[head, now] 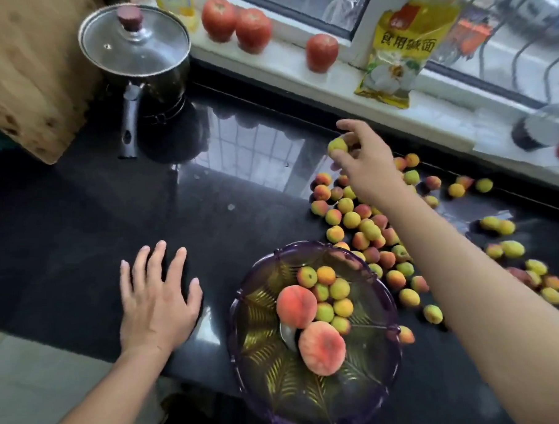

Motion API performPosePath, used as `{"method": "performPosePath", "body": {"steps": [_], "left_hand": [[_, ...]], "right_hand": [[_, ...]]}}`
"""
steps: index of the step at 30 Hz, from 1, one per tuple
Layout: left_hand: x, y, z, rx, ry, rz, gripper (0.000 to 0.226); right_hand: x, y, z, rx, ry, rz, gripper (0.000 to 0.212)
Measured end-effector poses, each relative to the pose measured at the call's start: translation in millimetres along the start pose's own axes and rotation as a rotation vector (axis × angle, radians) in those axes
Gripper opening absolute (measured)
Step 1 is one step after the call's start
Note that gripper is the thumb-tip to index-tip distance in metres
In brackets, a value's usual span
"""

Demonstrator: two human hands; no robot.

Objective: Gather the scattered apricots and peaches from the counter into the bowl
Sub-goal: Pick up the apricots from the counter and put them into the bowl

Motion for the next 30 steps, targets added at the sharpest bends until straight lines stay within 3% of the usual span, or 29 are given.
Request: {"method": "performPosePath", "body": {"steps": [5, 8, 12, 14, 16, 18, 19, 23, 30], "left_hand": [[8.0, -3.7, 2.7, 0.024, 0.0, 0.043, 0.068], [6.8, -2.4, 3.4, 0.022, 0.001, -0.009, 0.065], [-18.3, 22.6, -18.9, -0.101, -0.1, 0.024, 0.042], [-27.8, 41.3, -29.5, -0.115, -0.054, 0.386, 0.032], [-25.2, 62.5, -34.3, -0.09, -0.097, 1.057, 0.035], [-12.2, 92.2, -26.6, 0.02, -0.316, 1.534, 0.038], [-7.6, 103.4, -19.4, 0.087, -0.419, 1.598, 0.037], [-6.1, 109.8, 2.7, 0.163, -0.544, 1.472, 0.074], [-24.4, 40.9, 55.6, -0.047, -0.249, 1.487, 0.094]], "right_hand": [[-25.9, 45.3, 138.2, 0.098, 0.02, -0.058, 0.027], [-29.1, 66.5, 181.1, 0.036, 0.019, 0.004, 0.028], [-29.7, 60.7, 195.4, -0.161, -0.002, 0.137, 0.033], [-18.8, 48.4, 196.7, -0.276, -0.046, 0.165, 0.034], [-6.5, 37.5, 198.8, -0.363, -0.068, 0.183, 0.03], [2.8, 27.1, 203.5, -0.38, -0.065, 0.183, 0.026], [7.2, 22.6, 208.1, -0.376, -0.067, 0.189, 0.026], [21.8, 11.3, 238.4, -0.285, -0.193, 0.124, 0.028], [45.0, -8.8, 299.0, -0.256, -0.297, 0.174, 0.027]]}}
Point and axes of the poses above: each hand's wrist, its own z-axis away from the middle knuckle, its own x-axis out of the palm, y = z × x, the point moved 6 cm from there along -z, towards the middle knuckle, and after that the axes turned 3 degrees about -y, right-handed, at the moved point
